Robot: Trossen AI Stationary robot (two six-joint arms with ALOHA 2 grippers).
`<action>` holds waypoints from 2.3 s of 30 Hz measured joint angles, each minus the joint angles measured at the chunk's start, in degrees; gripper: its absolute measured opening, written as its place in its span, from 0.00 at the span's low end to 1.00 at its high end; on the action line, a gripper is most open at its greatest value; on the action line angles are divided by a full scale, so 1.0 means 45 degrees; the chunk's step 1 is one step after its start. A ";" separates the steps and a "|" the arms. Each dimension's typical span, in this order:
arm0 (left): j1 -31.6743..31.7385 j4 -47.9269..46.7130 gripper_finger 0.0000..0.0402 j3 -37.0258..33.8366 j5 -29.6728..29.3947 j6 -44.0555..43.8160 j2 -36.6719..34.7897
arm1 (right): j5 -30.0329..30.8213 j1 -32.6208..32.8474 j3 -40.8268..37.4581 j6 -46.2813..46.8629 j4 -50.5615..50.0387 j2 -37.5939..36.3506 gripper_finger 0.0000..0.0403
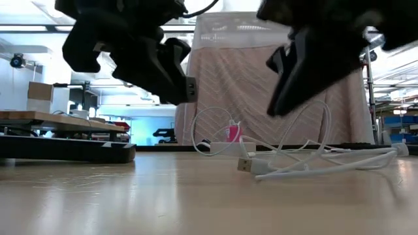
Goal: Insert USB
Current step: Insert the white bottom charger cable to the black charger adapter
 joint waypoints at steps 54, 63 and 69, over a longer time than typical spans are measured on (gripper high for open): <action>-0.1326 0.3761 0.32 -0.0640 0.0744 0.0822 0.0756 | -0.3142 0.0041 0.0952 0.4678 0.1580 0.0567 0.00; -0.2137 0.4641 0.32 -0.0524 -0.1688 0.2261 0.0840 | -0.3454 -0.0193 0.0965 0.8989 0.1499 -0.0584 0.00; -0.2451 0.5040 0.32 -0.0524 -0.2590 0.2995 0.0840 | -0.4160 -0.0436 0.1056 1.0387 0.1756 -0.0801 0.00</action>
